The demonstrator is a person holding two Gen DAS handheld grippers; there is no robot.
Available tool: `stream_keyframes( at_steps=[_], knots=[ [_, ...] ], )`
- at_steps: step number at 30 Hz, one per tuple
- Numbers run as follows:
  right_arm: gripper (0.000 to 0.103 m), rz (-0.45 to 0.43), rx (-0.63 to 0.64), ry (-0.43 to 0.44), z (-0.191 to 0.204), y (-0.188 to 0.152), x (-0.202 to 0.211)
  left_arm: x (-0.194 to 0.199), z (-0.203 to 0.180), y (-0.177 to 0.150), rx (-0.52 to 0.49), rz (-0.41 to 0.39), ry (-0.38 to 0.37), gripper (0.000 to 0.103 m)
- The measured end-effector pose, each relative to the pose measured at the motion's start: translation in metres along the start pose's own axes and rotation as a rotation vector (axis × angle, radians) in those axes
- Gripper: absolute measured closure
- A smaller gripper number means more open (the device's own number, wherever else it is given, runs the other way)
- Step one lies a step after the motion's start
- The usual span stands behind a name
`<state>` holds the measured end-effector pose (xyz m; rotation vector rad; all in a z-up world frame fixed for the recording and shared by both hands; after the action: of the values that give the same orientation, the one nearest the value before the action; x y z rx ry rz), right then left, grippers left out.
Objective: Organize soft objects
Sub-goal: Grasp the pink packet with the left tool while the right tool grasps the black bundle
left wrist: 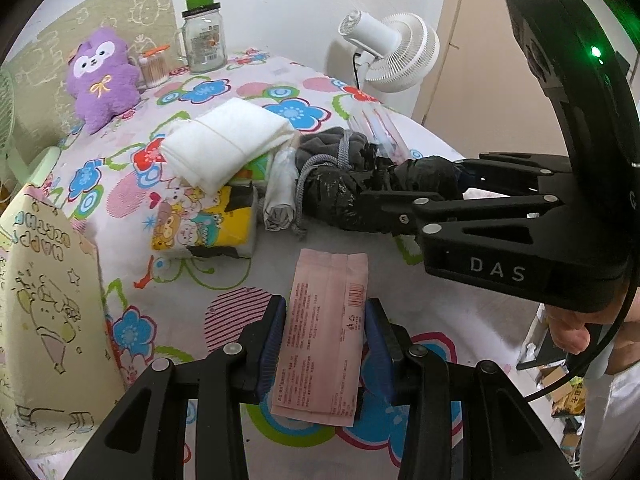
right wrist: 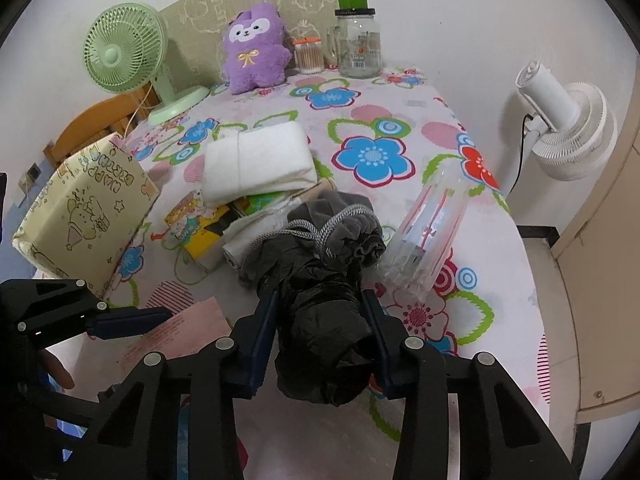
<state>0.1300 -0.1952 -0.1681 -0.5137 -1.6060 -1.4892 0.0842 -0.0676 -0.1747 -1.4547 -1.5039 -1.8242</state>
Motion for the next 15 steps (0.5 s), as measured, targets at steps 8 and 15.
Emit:
stream_keyframes(
  at_steps=[8, 15],
  knots=[
    [0.06, -0.052, -0.006, 0.011, 0.003, 0.006, 0.02, 0.016, 0.001, 0.002, 0.019, -0.034, 0.009, 0.062],
    [0.061, -0.081, -0.011, 0.017, 0.006, 0.009, 0.033, 0.033, 0.003, 0.003, 0.034, -0.07, 0.019, 0.062]
  ],
)
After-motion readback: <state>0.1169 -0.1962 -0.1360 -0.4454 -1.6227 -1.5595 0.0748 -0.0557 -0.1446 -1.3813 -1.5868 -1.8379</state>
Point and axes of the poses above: each gripper's, at about its wrist camera, not at the fingertips, and x roughly against the way its jaws point, z to its left, y to its top, the point moved 1 cm from there along -x, roughly the way its jaws point, and after that the axes turned 4 degrees about x, right-handed, at the moved point
